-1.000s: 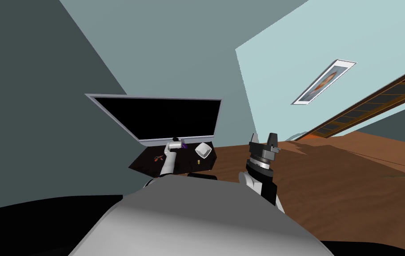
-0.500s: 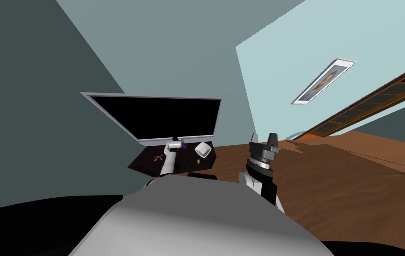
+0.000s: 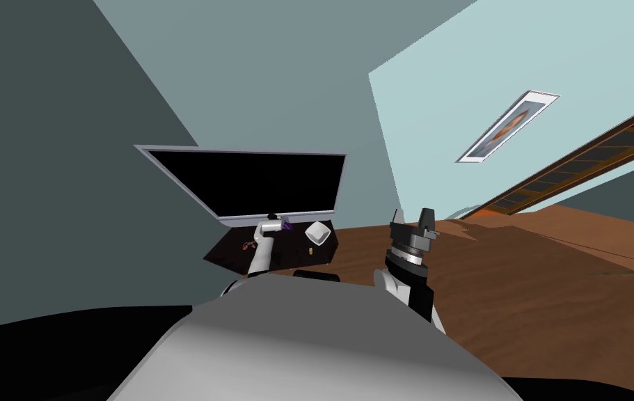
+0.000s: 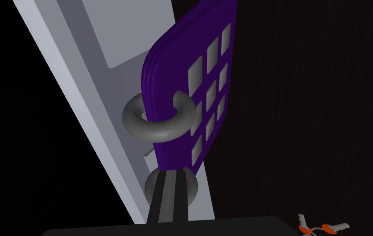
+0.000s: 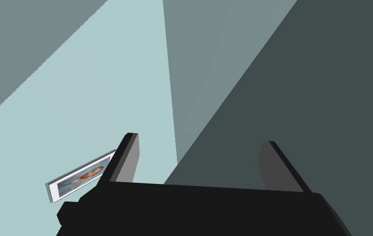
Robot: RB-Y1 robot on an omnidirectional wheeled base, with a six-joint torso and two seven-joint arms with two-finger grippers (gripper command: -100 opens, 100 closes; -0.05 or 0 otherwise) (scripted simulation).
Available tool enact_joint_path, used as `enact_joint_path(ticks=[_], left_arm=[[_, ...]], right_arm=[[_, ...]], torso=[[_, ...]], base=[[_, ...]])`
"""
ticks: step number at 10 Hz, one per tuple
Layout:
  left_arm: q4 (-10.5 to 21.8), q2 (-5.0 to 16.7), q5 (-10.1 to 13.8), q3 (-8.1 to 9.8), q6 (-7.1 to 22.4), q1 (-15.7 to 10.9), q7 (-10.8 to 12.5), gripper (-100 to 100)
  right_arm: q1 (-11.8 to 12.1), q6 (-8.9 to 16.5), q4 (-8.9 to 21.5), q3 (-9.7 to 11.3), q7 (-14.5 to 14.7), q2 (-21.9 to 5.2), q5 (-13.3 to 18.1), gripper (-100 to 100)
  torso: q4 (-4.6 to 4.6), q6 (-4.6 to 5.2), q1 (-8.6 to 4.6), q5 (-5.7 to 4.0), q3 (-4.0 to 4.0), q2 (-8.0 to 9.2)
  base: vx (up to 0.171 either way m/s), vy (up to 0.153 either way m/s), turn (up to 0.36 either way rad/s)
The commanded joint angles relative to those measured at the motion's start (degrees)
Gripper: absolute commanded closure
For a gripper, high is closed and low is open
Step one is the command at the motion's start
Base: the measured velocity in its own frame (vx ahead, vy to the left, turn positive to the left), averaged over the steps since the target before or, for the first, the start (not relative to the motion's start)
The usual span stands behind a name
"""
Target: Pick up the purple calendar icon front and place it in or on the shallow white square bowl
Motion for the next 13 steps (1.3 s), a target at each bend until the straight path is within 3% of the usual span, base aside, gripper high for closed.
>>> enact_joint_path(ticks=[1,3,7,8,9,10,13], left_arm=[[-0.2,2.3,-0.7,0.71,-0.7,0.4,-0.6,-100],[-0.5,4.5,-2.1,2.09,-2.0,0.7,-1.7,-100],[-0.5,6.4,-5.2,5.06,-5.2,0.9,-4.5,-100],[0.5,6.5,-5.0,4.72,-6.1,0.4,-4.8,-100],[1.8,5.9,-3.3,2.94,-6.8,-0.3,-3.8,-100],[2.0,5.6,-2.8,2.43,-6.9,-0.5,-3.5,-100],[3.7,2.8,0.7,-0.92,-7.4,-1.1,-1.2,-100]], right_arm=[[0.0,0.0,0.0,0.0,0.0,0.0,0.0,0],[0.0,0.0,0.0,0.0,0.0,0.0,0.0,0],[0.0,0.0,0.0,0.0,0.0,0.0,0.0,0],[0.0,0.0,0.0,0.0,0.0,0.0,0.0,0],[0.0,0.0,0.0,0.0,0.0,0.0,0.0,0],[0.0,0.0,0.0,0.0,0.0,0.0,0.0,0],[0.0,0.0,0.0,0.0,0.0,0.0,0.0,0]], torso=[[0.00,0.00,0.00,0.00,0.00,0.00],[0.04,-0.01,0.09,0.02,0.10,0.18],[0.09,-0.01,0.20,0.05,0.22,0.38],[0.07,0.00,0.28,0.07,0.19,0.33],[0.05,0.02,0.26,0.07,0.11,0.18],[-0.02,0.05,0.13,0.04,-0.09,-0.19],[-0.12,0.05,-0.19,-0.02,-0.29,-0.51]], base=[[-0.058,0.013,0.031],[-0.101,0.029,0.032],[-0.126,0.053,0.042],[-0.068,0.077,0.017],[0.046,0.040,-0.055],[0.097,0.007,-0.059],[0.090,-0.029,-0.064]])
